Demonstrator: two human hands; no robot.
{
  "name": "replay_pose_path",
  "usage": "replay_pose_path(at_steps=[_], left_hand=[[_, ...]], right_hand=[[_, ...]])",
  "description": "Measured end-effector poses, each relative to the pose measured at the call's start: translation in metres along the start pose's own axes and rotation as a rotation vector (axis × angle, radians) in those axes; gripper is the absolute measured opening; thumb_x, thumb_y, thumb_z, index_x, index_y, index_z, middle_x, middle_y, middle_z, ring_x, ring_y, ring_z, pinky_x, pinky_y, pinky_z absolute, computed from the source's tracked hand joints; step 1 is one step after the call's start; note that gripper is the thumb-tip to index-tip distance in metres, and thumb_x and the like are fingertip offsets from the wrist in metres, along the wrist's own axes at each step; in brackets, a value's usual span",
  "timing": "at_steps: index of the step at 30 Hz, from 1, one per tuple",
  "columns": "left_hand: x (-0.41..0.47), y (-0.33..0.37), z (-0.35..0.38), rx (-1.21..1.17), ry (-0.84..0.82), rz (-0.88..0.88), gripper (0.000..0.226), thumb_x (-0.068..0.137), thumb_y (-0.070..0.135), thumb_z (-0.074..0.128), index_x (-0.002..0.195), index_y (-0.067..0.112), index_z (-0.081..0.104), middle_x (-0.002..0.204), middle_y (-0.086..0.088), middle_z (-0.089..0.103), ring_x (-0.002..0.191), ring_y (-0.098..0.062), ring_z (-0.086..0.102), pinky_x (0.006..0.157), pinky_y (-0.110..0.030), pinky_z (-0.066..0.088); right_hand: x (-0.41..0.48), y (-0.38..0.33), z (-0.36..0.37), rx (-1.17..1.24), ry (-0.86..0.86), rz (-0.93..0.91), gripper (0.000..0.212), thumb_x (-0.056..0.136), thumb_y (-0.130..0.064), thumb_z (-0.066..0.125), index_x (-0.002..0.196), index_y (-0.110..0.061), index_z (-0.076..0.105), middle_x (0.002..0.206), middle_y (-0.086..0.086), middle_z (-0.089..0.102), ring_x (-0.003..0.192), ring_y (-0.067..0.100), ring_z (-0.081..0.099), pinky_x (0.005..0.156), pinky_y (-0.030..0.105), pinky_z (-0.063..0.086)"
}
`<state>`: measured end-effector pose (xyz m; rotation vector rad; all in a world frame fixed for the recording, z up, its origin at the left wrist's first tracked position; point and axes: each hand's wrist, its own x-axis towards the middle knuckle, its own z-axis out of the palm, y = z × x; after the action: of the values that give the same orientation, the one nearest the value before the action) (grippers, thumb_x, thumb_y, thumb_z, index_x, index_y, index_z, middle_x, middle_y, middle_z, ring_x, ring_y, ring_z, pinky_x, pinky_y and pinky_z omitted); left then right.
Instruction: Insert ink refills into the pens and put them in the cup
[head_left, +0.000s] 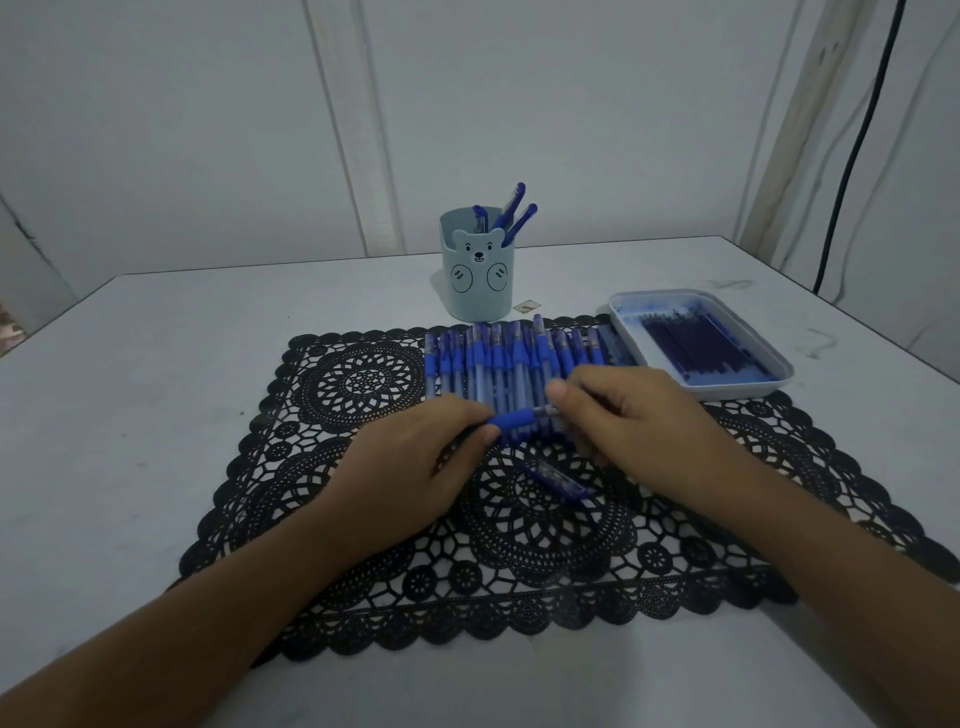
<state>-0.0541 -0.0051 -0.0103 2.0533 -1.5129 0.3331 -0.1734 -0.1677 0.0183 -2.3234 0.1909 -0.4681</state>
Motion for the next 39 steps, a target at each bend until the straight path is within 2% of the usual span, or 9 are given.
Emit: replay_pose_path(at_steps=[2, 5, 8, 12, 16, 20, 30, 34, 39], left_hand=[[-0.0002, 0.0006, -0.0001, 0.0, -0.001, 0.001, 0.038, 0.091, 0.042, 0.033, 0.099, 0.02, 0.063, 0.073, 0.02, 0.049, 0.068, -0.004, 0.049, 0.056, -0.01, 0.036], [0.0003, -0.0001, -0.0006, -0.022, 0.007, -0.029, 0.04, 0.09, 0.044, 0.032, 0.1, 0.021, 0.063, 0.071, 0.02, 0.05, 0.065, -0.003, 0.05, 0.054, -0.011, 0.037], [-0.0002, 0.0002, 0.0006, 0.005, -0.006, 0.007, 0.037, 0.091, 0.042, 0.034, 0.099, 0.02, 0.063, 0.073, 0.019, 0.05, 0.066, -0.003, 0.049, 0.055, -0.011, 0.037], [-0.0003, -0.0009, 0.0002, -0.014, 0.003, -0.005, 0.036, 0.091, 0.042, 0.034, 0.099, 0.021, 0.062, 0.071, 0.025, 0.044, 0.063, 0.007, 0.046, 0.057, -0.007, 0.036], [-0.001, 0.0007, 0.001, 0.033, -0.002, 0.029, 0.034, 0.091, 0.04, 0.035, 0.098, 0.02, 0.062, 0.074, 0.019, 0.049, 0.062, 0.0, 0.046, 0.053, -0.015, 0.041], [-0.0009, 0.0009, -0.0007, 0.031, -0.002, 0.02, 0.035, 0.091, 0.04, 0.035, 0.098, 0.02, 0.063, 0.074, 0.02, 0.047, 0.066, -0.001, 0.046, 0.055, -0.007, 0.034], [-0.0007, 0.0026, -0.0006, 0.069, 0.027, 0.032, 0.03, 0.091, 0.037, 0.037, 0.094, 0.019, 0.06, 0.072, 0.022, 0.044, 0.063, -0.001, 0.046, 0.052, -0.004, 0.034], [0.001, -0.0014, 0.001, 0.016, 0.06, -0.054, 0.037, 0.089, 0.043, 0.033, 0.097, 0.021, 0.061, 0.069, 0.028, 0.043, 0.07, 0.005, 0.051, 0.054, -0.008, 0.038], [0.0015, -0.0019, -0.0001, 0.015, 0.084, -0.084, 0.041, 0.089, 0.045, 0.031, 0.105, 0.021, 0.062, 0.074, 0.03, 0.044, 0.069, 0.009, 0.05, 0.055, -0.006, 0.032]], right_hand=[[-0.0011, -0.0018, -0.0001, 0.012, -0.013, 0.013, 0.032, 0.09, -0.042, 0.039, 0.07, -0.024, 0.055, 0.061, 0.0, 0.059, 0.054, 0.015, 0.052, 0.054, 0.023, 0.043], [-0.0018, -0.001, -0.0011, -0.001, -0.066, -0.023, 0.015, 0.091, -0.035, 0.046, 0.077, -0.029, 0.049, 0.064, -0.004, 0.054, 0.053, 0.005, 0.046, 0.053, 0.02, 0.039], [-0.0009, -0.0004, -0.001, -0.034, -0.06, -0.014, 0.028, 0.093, -0.037, 0.04, 0.068, -0.027, 0.049, 0.058, -0.005, 0.055, 0.051, 0.006, 0.048, 0.055, 0.025, 0.043], [-0.002, -0.0001, -0.0009, -0.031, -0.11, -0.044, 0.013, 0.091, -0.035, 0.044, 0.079, -0.031, 0.046, 0.06, -0.006, 0.051, 0.05, 0.004, 0.043, 0.05, 0.019, 0.037], [-0.0018, -0.0004, -0.0001, -0.049, -0.098, -0.034, 0.029, 0.092, -0.039, 0.037, 0.068, -0.029, 0.047, 0.058, -0.004, 0.052, 0.053, 0.008, 0.047, 0.055, 0.026, 0.041], [-0.0017, 0.002, -0.0001, -0.062, -0.154, -0.049, 0.014, 0.092, -0.036, 0.044, 0.079, -0.031, 0.045, 0.063, -0.003, 0.051, 0.053, 0.004, 0.041, 0.052, 0.02, 0.034], [0.0001, 0.0007, -0.0016, -0.086, -0.114, 0.006, 0.025, 0.089, -0.042, 0.042, 0.071, -0.028, 0.051, 0.064, -0.006, 0.051, 0.054, 0.004, 0.042, 0.053, 0.02, 0.034], [-0.0011, 0.004, -0.0075, -0.248, -0.271, 0.09, 0.038, 0.081, -0.059, 0.041, 0.086, -0.024, 0.054, 0.07, -0.009, 0.053, 0.058, 0.003, 0.045, 0.054, 0.018, 0.035], [-0.0052, 0.004, -0.0034, -0.463, -0.381, -0.064, 0.026, 0.081, -0.051, 0.056, 0.096, -0.03, 0.056, 0.091, -0.014, 0.048, 0.081, 0.002, 0.047, 0.071, 0.019, 0.041]])
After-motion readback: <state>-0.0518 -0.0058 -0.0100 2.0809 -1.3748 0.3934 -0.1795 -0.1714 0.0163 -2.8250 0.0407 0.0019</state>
